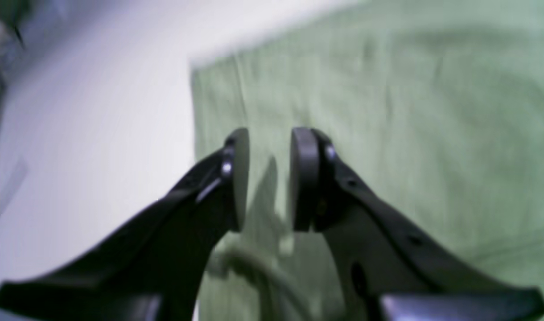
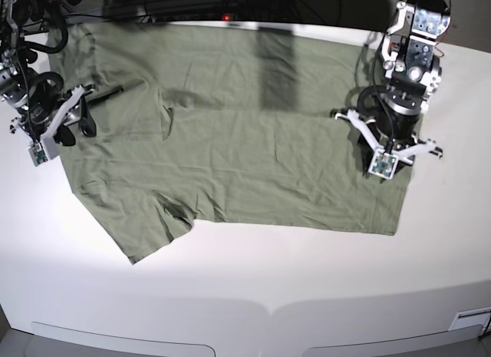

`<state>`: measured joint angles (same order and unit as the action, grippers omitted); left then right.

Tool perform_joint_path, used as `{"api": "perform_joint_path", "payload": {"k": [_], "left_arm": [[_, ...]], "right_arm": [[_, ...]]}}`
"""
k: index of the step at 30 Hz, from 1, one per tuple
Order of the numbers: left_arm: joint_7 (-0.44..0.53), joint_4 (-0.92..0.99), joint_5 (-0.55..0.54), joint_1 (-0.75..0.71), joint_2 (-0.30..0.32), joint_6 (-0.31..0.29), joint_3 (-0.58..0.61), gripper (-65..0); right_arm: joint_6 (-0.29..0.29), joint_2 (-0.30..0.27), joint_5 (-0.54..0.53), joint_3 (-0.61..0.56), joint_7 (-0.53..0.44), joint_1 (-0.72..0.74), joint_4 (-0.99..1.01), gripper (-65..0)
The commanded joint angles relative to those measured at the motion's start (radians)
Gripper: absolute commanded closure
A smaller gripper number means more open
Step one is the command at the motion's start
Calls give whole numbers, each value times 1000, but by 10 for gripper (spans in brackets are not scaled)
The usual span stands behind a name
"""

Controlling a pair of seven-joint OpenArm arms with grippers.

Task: Fold the T-shirt properly
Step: 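Open both grippers and move them along the shirt sides toward the hem, then lower both grippers onto the hem corners and pinch the fabric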

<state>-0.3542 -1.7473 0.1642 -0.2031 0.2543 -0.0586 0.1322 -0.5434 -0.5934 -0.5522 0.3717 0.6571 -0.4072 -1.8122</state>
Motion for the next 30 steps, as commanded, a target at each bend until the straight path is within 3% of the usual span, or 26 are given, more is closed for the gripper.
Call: {"api": "perform_joint_path", "payload": {"k": [1,10,17,20,23,25,27,30], "left_arm": [[13,-18,4,23,6,6,-2,-159],[-42,-18,5,60,6,7,-2,-159],[-56,-18,56,60,6,6,-2,-167],[-96,-18,56,60,6,6,-2,-239],[-101,-18,56,57,6,7,-3,-362],[-101,-18,56,57,6,7,-2,-444],[-101,-18,56,57,6,7,-2,-453],[-100,-18,55,57,6,7,-2,-452]], "right_arm": [[0,-3,-2,10,-19,16,-15,-269],[0,143,-2,10,-16,108,-14,-269],[-1,189,-1,10,24,111,-14,-270],[-2,189,-2,10,60,111,-14,-270],[-2,189,-1,10,67,111,-14,-276],[-2,190,-2,10,67,111,-14,-327],[-2,189,-2,10,69,111,-14,-361],[-2,189,-2,10,69,111,-14,-361]]}}
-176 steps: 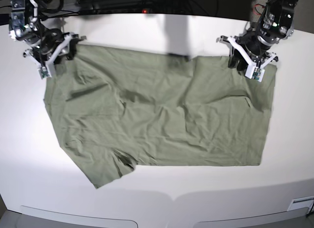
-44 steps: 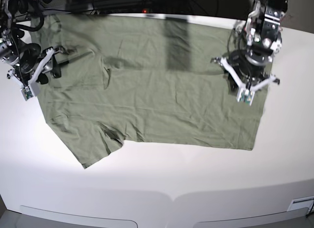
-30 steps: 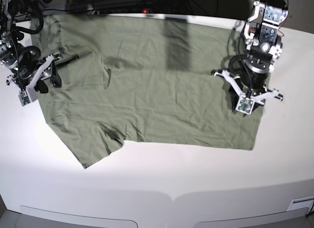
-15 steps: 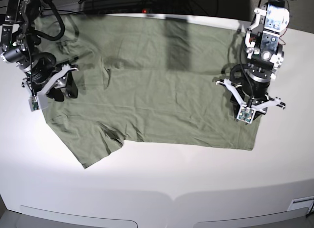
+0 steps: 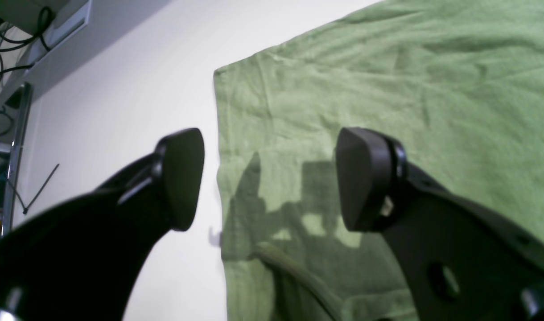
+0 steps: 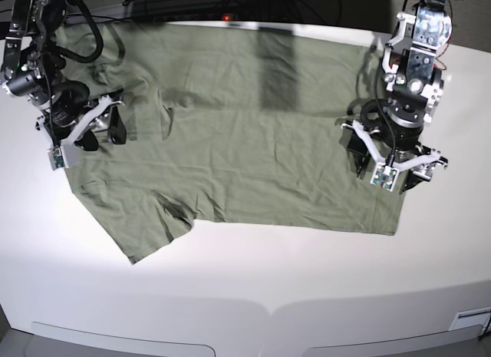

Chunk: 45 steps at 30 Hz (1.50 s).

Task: Fold the T-shirt properly
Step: 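Lower both grippers onto the hem corners and pinch the fabric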

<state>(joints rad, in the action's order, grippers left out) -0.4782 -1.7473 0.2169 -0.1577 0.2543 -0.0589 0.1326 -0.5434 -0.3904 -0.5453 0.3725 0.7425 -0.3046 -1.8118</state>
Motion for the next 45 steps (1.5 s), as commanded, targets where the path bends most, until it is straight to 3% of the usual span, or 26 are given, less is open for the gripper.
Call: {"api": "perform_joint_path", "payload": {"k": [1,37,41,45], "left_arm": [[31,-18,2,11,6,7,-3,-452],[37,-10,0,60,7,3,-3,-451],[36,87,0,190,15,-67,-3,-451],[38,354,-20,387,14,-147,-3,-451]], "right_arm": [[-2,-14,-9,9,-16,8,-15,-362],[-3,0,-16,9,3,41,-15,-362],[-3,0,-16,7,68,117,-15,-362],[-3,0,-17,7,130,192,-15,-362]]}}
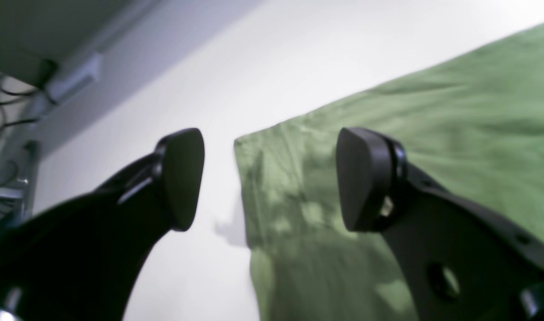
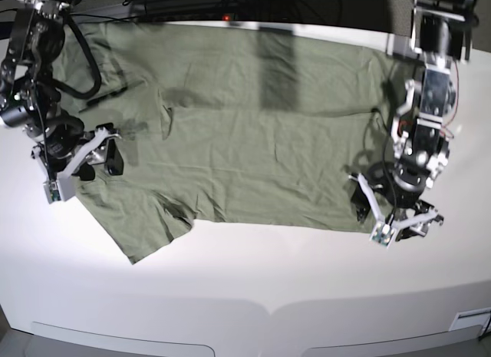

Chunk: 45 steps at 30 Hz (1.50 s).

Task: Fold the T-shirt properly
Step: 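Lower both grippers onto the hem corners and pinch the fabric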

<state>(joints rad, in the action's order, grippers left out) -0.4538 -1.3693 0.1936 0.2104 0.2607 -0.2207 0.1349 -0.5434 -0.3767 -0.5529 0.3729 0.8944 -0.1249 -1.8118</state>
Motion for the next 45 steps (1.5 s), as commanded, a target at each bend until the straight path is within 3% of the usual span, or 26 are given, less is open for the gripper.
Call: {"api": "perform_joint_path", "payload": {"k": [1,5,11,16,20,23,29,34,41,45], "left_arm": [[13,64,-8,78,8,-2,-5,-451],[13,415,-43,317,9,-100,-5,-451],[21,876,-192,599,11,-237,-5,-451],[42,1168,-271,714,31,-373,-5,-451],[32,1227,-285,726,51,-468,-5,-451],[-13,1228,-303,723,56,-477,-5,-451],[-94,1228,-466,723,50,-477,-5,-451],[-126,1228,-484,721,46,-477,-5,-451],[-232,1228,-676,723,31,-477,-5,-451],[-230,1228,-676,724,31,-477,-5,-451]], "right_arm": [[-3,-14,-9,6,-4,27,-15,-362],[-3,-14,-10,6,82,85,-15,-362],[-3,-14,-10,6,189,144,-15,-362],[-3,-14,-9,6,238,167,-15,-362],[-3,-14,-65,6,262,167,-15,-362],[-3,-14,-122,6,272,167,-15,-362],[-3,-15,-185,6,278,167,-15,-362],[-3,-14,-185,6,296,167,-15,-362],[-3,-15,-185,6,296,170,-15,-362],[-3,-19,-185,6,297,175,-15,-362]]}}
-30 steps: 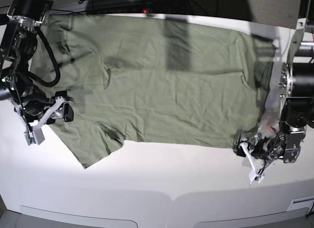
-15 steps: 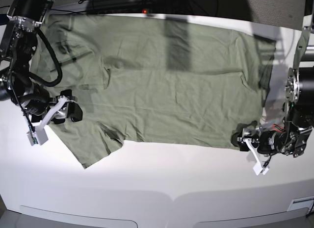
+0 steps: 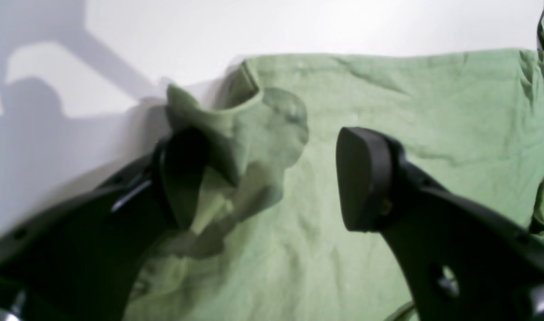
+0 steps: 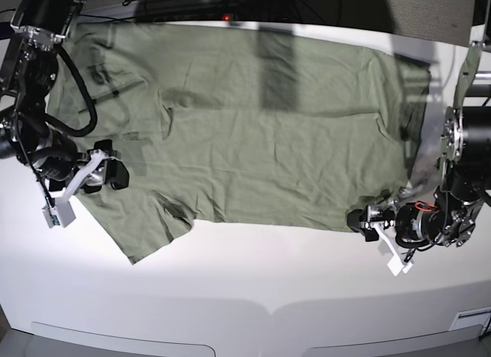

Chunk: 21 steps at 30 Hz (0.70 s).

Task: Fold the T-shirt properly
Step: 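Lower both grippers onto the hem corners and pinch the fabric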

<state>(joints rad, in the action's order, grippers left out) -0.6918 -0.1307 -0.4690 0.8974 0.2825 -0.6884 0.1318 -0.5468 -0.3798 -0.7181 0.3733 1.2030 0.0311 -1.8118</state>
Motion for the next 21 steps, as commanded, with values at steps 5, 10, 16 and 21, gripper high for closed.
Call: {"api": "perform_joint_path", "payload": {"k": [5,10,16,21], "left_arm": [[19,-11,-14,37,18,-10,-2,-451],[121,-11,-11,36,19,-10,-2,-451],[158,-11,99,18,14,-10,-2,-450],[264,-11,166,-53,14,-10,-2,-450]], "right_arm": [[0,-16,-19,6,-12,19,-15,-362],[0,-16,-19,6,-13,19,-15,-362],[0,-16,-19,6,-9,19,-15,-362],[0,-16,-19,6,-9,19,-15,-362]]}}
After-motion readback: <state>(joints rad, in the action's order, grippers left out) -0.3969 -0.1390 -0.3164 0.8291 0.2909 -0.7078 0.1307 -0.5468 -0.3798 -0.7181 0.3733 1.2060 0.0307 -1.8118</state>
